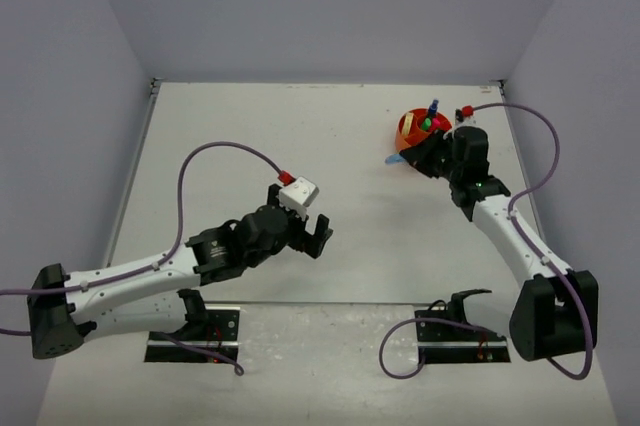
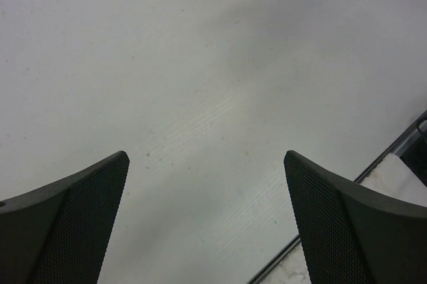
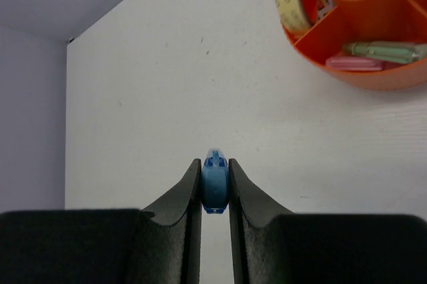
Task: Sort the stationery into containers
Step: Place the stationery in the storage box.
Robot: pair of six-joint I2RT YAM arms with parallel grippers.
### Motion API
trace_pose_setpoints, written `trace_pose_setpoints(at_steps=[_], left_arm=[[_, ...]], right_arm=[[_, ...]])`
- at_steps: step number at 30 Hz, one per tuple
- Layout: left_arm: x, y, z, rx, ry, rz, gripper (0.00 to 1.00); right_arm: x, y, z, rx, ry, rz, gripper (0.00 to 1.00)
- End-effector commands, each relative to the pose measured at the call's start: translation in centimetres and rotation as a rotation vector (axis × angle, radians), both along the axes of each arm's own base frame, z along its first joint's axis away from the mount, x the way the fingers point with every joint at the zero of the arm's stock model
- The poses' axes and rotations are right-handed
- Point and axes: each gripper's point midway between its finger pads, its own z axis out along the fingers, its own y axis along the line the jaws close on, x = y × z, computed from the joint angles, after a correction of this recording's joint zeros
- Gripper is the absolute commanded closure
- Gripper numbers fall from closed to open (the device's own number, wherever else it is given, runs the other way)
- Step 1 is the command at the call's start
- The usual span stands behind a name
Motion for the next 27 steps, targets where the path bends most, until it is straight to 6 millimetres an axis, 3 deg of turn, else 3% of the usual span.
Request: trace_pose_setpoints(at_steps=[1, 7, 11, 23, 27], left_arm=[[-2.5, 3.7, 0.2, 0.037, 0.089, 0.016, 0.0], [-4.1, 4.9, 2.1, -0.052, 0.074, -0.032, 0.0], [-4.1, 5.0, 2.7, -0.081, 0.056, -0.032, 0.0], [-4.0, 4.5, 1.4, -0.037, 0.083, -0.037, 0.0], [-4.0, 4.5, 1.6, -0.044, 0.079, -0.036, 0.0]], right_arm=[[5.8, -4.2, 3.2, -0.045, -0.062, -0.221, 1.0], [9.9, -6.1, 3.0, -0.09, -0.034, -0.288, 1.0], [10.2, -6.4, 1.9, -0.109, -0.005, -0.289, 1.0], [10.6, -8.5, -1.4, -0.198, 0.053, -0.33, 1.0], [11.0, -8.6, -1.8, -0.204, 0.064, -0.328, 0.95]])
